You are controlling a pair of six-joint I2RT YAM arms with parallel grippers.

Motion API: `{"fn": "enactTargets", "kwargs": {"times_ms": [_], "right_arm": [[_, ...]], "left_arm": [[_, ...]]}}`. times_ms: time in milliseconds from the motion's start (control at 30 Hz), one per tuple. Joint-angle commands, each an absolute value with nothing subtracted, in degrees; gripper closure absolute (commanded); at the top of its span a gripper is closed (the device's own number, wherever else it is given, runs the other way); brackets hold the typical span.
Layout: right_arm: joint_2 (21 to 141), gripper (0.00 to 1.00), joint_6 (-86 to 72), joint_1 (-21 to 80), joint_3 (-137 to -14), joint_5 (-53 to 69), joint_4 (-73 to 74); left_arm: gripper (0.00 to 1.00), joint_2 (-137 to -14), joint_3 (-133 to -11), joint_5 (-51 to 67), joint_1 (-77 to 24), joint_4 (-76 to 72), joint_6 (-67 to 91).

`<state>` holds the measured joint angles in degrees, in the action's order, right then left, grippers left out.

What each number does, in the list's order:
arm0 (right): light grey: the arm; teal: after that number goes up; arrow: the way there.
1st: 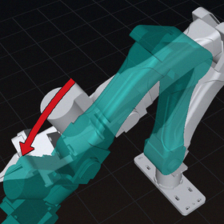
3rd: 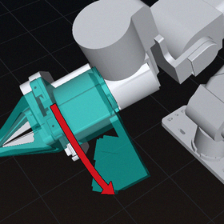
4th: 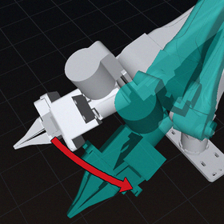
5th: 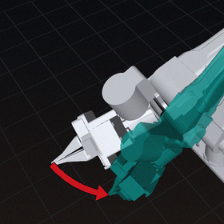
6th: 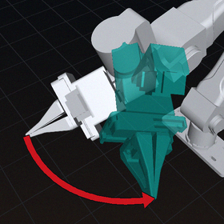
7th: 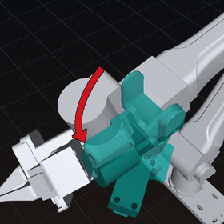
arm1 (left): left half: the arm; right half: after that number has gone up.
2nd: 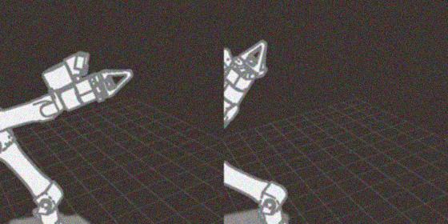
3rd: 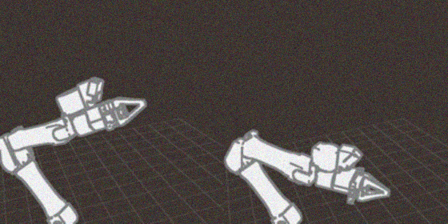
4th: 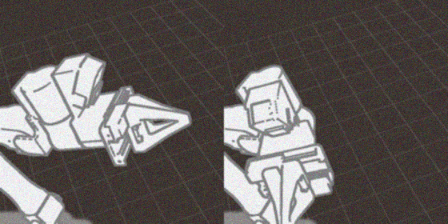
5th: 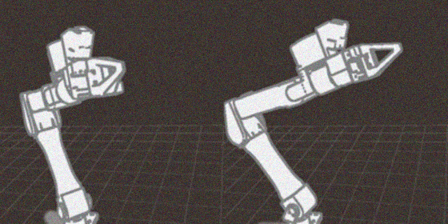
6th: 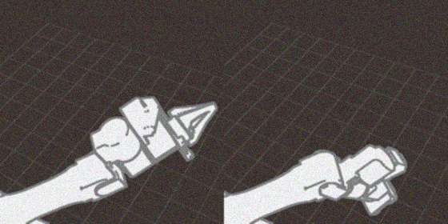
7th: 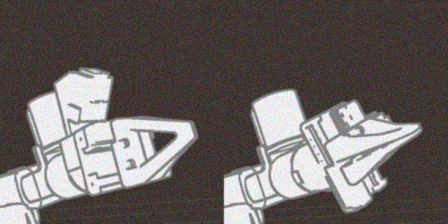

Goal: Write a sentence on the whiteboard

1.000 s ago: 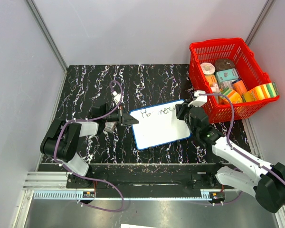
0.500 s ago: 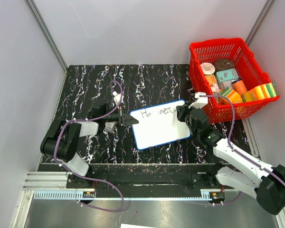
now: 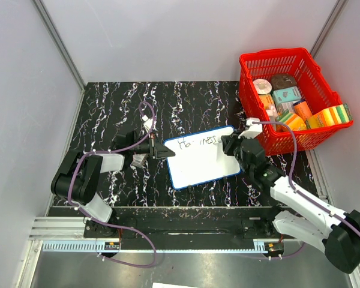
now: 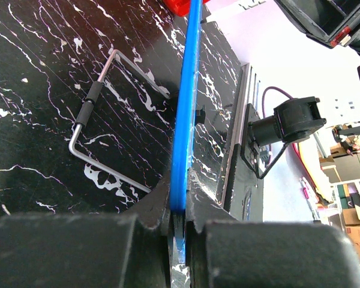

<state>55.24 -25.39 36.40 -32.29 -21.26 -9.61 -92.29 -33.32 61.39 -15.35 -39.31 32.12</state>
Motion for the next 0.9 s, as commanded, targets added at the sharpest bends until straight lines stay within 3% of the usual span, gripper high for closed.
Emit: {"fn": "enactTargets", "kwargs": {"times_ms": [0, 233, 867], "right_arm": [[50.8, 1.0, -25.4, 36.1, -31.1, -20.9, -11.3], [47.7, 1.0, -22.9, 36.1, -31.8, -25.9, -9.2], [53.4, 1.0, -20.7, 35.2, -36.7, -29.1, -11.1]], "left_arm": [[1.0, -92.0, -33.7, 56.3, -15.7, -37.4, 24.8], [1.0, -92.0, -33.7, 56.3, -15.7, -37.5, 24.7], [1.0, -92.1, -33.8, 56.4, -15.9, -37.4, 24.7]]}}
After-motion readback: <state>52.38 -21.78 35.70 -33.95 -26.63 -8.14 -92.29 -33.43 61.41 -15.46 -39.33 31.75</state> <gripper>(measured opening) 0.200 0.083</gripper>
